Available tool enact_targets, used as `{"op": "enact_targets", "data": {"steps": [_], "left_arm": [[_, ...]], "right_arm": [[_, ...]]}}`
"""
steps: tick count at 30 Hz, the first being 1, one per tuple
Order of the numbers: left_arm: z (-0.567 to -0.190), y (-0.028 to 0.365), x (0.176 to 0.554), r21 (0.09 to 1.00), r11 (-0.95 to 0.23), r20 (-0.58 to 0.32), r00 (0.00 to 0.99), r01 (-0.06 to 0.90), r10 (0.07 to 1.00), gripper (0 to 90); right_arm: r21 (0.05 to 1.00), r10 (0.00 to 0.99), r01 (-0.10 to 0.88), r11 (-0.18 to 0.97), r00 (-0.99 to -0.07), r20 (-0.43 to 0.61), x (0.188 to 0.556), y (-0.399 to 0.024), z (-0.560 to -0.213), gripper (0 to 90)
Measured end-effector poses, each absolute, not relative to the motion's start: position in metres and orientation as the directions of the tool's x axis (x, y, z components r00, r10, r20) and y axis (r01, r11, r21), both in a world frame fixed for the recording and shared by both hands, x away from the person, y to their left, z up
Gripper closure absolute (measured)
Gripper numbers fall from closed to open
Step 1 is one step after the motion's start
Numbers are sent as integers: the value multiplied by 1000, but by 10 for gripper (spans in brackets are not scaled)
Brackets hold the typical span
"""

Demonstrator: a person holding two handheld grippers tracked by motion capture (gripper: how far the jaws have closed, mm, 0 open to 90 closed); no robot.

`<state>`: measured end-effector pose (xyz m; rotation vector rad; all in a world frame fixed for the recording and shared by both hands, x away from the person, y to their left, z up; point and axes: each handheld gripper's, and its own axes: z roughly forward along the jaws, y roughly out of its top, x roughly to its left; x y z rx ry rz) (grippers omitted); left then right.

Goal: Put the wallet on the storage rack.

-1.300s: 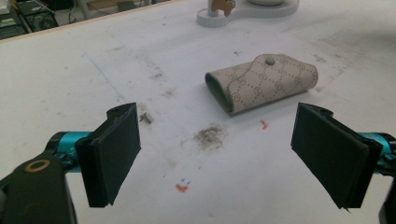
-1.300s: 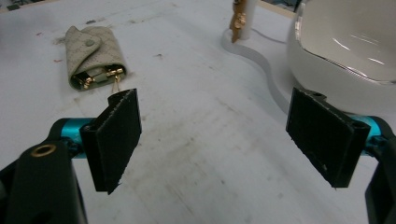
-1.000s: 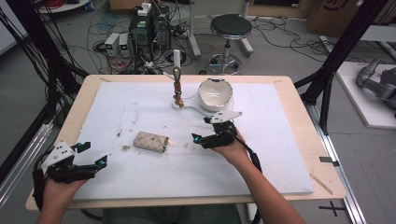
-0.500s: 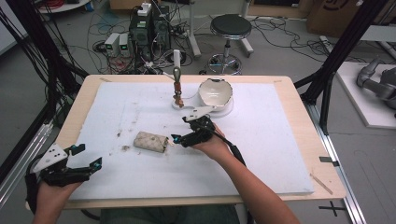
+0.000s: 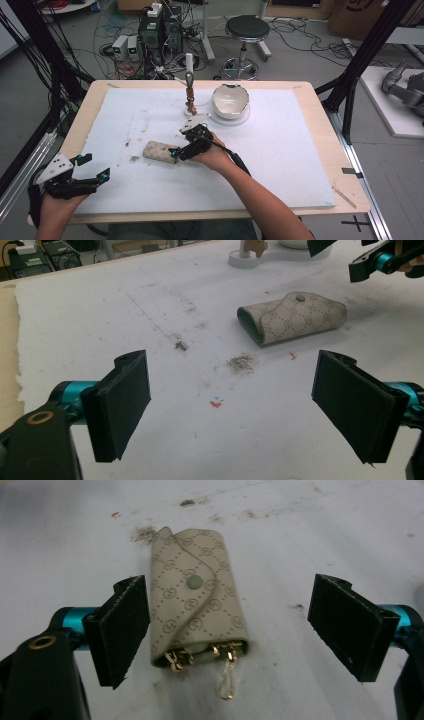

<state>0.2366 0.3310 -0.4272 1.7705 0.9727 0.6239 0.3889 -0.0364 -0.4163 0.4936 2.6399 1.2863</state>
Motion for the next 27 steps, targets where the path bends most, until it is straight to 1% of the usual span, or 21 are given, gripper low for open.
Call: {"op": "enact_targets", "data": {"steps": [9,20,22,27], "left_arm": [[-427,332,237,923,-193,-21,544,333,838,157],[-428,332,237,921,-197,-20,546,337,837,156],[-429,332,237,920,-198,-20,545,338,838,156],[-429,332,237,919,-200,-19,545,339,839,156]], "right_arm": [[736,318,216,642,-948,0,388,-14,-432,172],[671,303,231,705,-953,10,393,-6,-452,171],[668,291,209,715,-957,-12,392,-5,-454,166],[670,283,202,715,-959,-12,392,-6,-455,168]]}}
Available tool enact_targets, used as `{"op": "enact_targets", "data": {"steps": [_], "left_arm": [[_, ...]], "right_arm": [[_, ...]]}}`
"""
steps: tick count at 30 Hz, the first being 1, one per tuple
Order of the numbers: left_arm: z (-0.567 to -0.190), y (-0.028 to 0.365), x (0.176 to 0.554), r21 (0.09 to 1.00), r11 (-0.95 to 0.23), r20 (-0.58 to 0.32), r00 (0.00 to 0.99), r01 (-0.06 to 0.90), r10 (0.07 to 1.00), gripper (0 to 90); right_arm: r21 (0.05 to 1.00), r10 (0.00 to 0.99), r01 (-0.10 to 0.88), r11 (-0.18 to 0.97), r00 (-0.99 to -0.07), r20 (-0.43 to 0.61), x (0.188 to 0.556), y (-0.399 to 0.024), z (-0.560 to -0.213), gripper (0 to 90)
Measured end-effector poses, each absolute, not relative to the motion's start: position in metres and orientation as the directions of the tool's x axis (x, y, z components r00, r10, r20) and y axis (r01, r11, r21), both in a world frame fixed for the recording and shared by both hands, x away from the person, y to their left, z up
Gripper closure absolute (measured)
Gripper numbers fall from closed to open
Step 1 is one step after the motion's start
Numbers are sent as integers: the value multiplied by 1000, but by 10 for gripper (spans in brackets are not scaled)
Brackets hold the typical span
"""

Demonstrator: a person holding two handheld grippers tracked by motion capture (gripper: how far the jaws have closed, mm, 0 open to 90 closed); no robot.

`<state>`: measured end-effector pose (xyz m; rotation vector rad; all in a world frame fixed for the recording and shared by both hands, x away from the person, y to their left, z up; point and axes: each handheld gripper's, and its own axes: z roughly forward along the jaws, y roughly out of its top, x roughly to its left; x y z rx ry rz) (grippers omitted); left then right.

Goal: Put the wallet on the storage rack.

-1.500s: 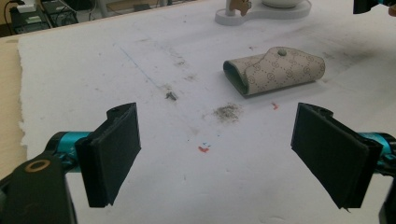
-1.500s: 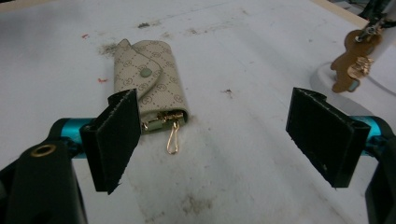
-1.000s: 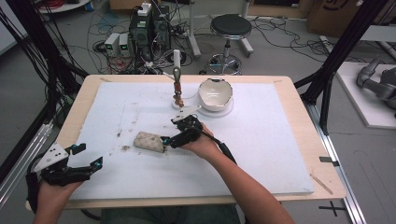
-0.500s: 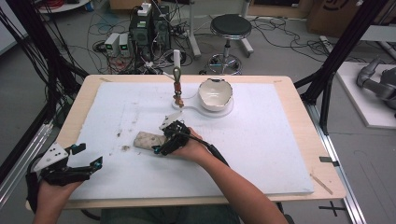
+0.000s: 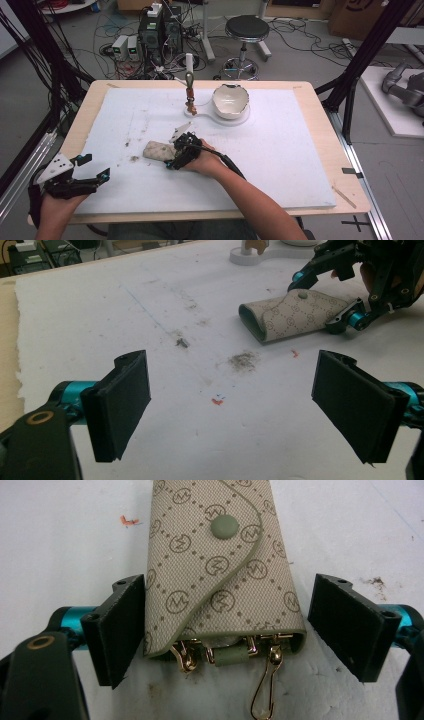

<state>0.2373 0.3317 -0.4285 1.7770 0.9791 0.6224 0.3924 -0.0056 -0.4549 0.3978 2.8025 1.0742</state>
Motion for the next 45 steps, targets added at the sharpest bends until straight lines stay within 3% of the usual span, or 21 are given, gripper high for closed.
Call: {"op": "enact_targets", "data": {"steps": [3,6,12,30,45], "left_arm": [[-428,331,237,920,-199,-18,545,338,838,156],[-428,331,237,921,-199,-19,547,336,837,157],[-429,330,237,920,-201,-16,547,335,837,156],[-429,323,244,922,-203,-17,558,331,829,156],[-427,294,270,925,-218,-20,613,311,790,156]], "right_arm": [[665,280,198,720,-960,-17,392,-6,-454,199],[663,254,174,728,-967,-25,391,-7,-451,314],[664,262,179,726,-965,-27,391,-8,-449,369],[725,289,168,668,-956,-44,378,-39,-413,375],[780,431,217,586,-900,-73,370,-126,-389,376]]}}
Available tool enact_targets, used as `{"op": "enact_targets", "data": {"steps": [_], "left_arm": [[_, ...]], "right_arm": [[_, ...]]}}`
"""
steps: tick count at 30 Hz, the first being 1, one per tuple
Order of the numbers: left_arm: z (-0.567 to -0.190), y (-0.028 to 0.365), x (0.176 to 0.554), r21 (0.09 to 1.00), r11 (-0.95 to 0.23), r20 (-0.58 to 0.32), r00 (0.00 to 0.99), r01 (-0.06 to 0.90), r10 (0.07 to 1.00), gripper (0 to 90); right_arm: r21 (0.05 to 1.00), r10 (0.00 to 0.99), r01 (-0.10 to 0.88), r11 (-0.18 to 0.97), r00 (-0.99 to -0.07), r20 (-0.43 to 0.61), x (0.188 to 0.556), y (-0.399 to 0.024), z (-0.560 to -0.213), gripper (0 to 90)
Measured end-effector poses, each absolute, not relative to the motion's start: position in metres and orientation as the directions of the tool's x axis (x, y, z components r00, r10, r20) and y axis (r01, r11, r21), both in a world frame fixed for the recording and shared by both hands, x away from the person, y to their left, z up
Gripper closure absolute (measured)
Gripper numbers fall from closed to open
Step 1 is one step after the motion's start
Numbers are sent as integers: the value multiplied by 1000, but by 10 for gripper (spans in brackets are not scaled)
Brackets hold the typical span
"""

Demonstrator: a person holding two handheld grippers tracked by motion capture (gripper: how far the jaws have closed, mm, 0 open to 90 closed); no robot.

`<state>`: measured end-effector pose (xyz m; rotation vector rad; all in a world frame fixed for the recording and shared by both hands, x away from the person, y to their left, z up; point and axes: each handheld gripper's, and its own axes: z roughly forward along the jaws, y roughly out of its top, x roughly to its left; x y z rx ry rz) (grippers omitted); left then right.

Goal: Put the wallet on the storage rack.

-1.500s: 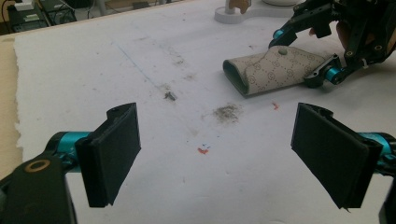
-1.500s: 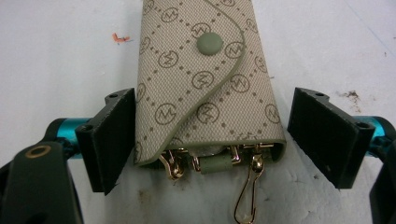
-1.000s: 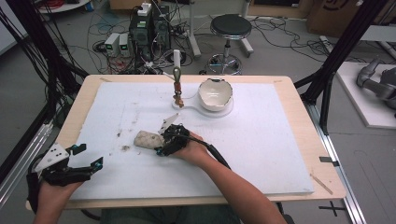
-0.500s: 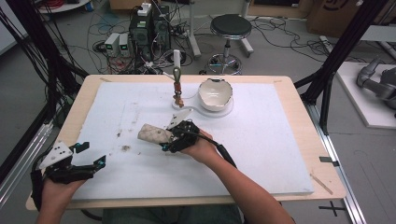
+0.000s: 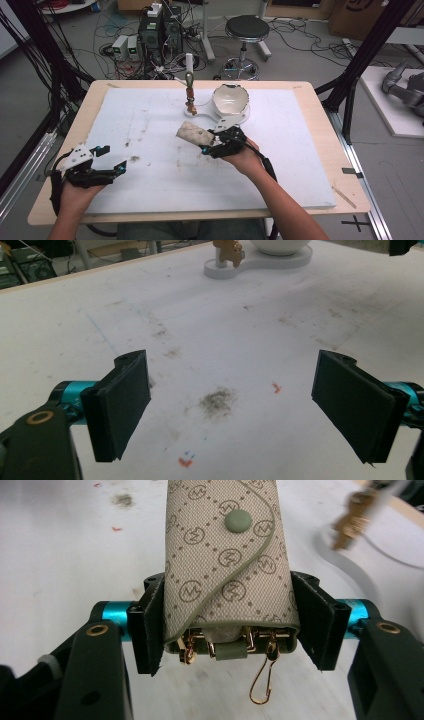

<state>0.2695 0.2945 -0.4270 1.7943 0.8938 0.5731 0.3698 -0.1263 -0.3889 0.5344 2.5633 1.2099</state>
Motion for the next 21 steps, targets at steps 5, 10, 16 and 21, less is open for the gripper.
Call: {"op": "enact_targets", "data": {"steps": [5,10,16,21], "left_arm": [[-427,282,280,924,-226,-24,636,309,771,157],[-426,271,291,926,-220,-38,654,307,755,156],[-426,258,304,929,-209,-55,672,306,739,156],[-427,249,309,927,-221,-50,684,304,728,156]], "right_arm": [[797,491,246,552,-868,-72,363,-163,-384,376],[812,545,271,518,-835,-69,356,-197,-383,376],[817,601,299,494,-796,-71,349,-230,-386,376],[822,634,314,475,-770,-73,348,-248,-384,376]]}}
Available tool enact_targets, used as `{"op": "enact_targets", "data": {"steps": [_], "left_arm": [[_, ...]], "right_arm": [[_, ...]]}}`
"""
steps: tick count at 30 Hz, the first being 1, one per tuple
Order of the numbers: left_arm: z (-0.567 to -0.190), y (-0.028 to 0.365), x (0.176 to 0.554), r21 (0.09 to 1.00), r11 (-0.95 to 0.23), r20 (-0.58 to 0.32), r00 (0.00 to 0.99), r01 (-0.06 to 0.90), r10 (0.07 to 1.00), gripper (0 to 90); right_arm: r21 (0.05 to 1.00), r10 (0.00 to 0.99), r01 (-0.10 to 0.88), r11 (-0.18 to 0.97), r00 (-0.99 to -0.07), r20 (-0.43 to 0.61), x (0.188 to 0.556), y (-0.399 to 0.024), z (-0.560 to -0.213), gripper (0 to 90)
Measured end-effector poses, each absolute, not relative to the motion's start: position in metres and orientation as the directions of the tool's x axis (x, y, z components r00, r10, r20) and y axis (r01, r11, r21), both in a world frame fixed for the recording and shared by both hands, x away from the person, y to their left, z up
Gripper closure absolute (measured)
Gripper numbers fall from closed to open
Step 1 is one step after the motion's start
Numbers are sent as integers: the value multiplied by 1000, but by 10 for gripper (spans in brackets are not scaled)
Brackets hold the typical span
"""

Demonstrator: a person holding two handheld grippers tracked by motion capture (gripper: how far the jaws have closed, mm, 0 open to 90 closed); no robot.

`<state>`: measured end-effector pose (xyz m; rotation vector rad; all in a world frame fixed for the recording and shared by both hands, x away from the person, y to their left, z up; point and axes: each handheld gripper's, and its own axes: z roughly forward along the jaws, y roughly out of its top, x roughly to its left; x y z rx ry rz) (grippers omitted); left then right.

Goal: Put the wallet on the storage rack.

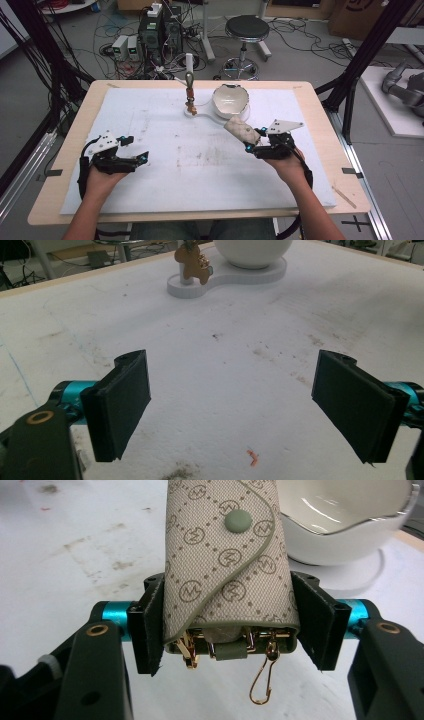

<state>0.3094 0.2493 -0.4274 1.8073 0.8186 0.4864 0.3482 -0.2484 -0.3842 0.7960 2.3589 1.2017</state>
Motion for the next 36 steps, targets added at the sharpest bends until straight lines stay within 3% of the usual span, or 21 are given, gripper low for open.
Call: {"op": "enact_targets", "data": {"steps": [13,36], "left_arm": [[-429,254,307,922,-232,-41,674,311,738,156],[-426,275,287,924,-228,-22,637,307,770,156]], "right_arm": [[806,665,330,492,-740,-103,374,-254,-369,376],[687,670,384,617,-714,-203,450,-206,-340,375]]}}
